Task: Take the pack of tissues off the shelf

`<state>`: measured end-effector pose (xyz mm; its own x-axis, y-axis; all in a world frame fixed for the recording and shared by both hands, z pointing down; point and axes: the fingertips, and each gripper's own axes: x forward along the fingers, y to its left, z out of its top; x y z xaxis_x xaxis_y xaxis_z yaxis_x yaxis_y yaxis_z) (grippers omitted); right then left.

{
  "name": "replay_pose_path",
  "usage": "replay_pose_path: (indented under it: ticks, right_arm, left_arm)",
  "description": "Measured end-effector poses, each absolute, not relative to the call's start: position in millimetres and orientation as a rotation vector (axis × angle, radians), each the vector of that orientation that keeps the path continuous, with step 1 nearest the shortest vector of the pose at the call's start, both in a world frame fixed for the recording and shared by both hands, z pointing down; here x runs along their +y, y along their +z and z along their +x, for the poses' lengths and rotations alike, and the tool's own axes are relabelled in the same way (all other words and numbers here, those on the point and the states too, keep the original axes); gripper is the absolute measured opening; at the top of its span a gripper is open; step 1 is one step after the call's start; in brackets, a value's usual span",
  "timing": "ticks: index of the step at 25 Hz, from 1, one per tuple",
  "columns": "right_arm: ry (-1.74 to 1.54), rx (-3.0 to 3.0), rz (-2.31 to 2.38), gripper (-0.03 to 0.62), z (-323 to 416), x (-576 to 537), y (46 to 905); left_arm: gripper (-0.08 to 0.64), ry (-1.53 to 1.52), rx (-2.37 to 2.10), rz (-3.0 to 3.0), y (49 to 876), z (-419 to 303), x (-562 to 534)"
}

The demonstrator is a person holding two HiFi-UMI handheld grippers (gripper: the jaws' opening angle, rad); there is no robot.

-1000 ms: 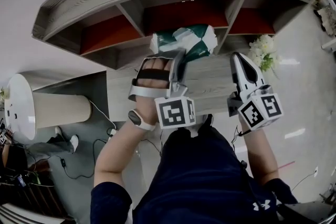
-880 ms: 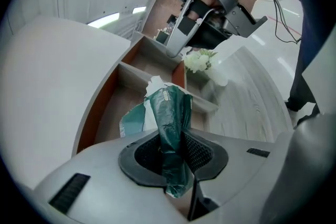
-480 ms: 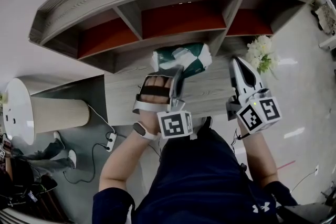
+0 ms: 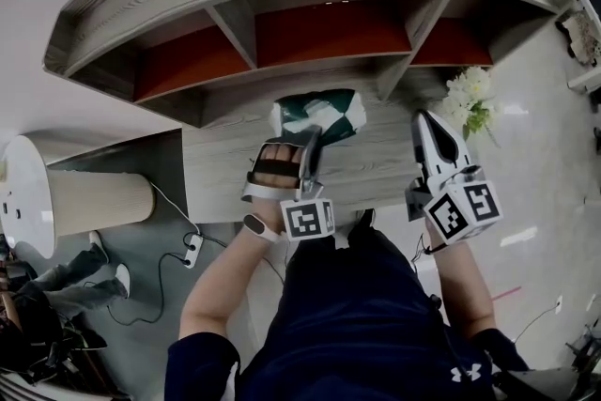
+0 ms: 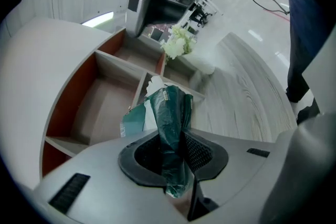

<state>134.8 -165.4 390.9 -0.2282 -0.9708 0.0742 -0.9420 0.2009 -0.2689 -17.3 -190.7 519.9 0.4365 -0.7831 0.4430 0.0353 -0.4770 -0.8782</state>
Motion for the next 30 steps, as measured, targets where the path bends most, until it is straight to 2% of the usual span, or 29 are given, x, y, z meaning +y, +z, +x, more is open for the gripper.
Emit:
replay_pose_path:
  ticks: [15, 30]
  right_arm:
    - [-0.468, 2.363, -1.932, 0.012, 128.3, -167.5, 414.2]
    - [-0.474, 2.370, -1.990, 0.012, 118.0, -162.2, 418.1]
  left_arm:
    - [0.094, -1.259, 0.595, -1.817, 636.5, -53.4, -222.4]
    - [0.094, -1.334, 0.560, -1.842, 709.2, -77.6, -256.1]
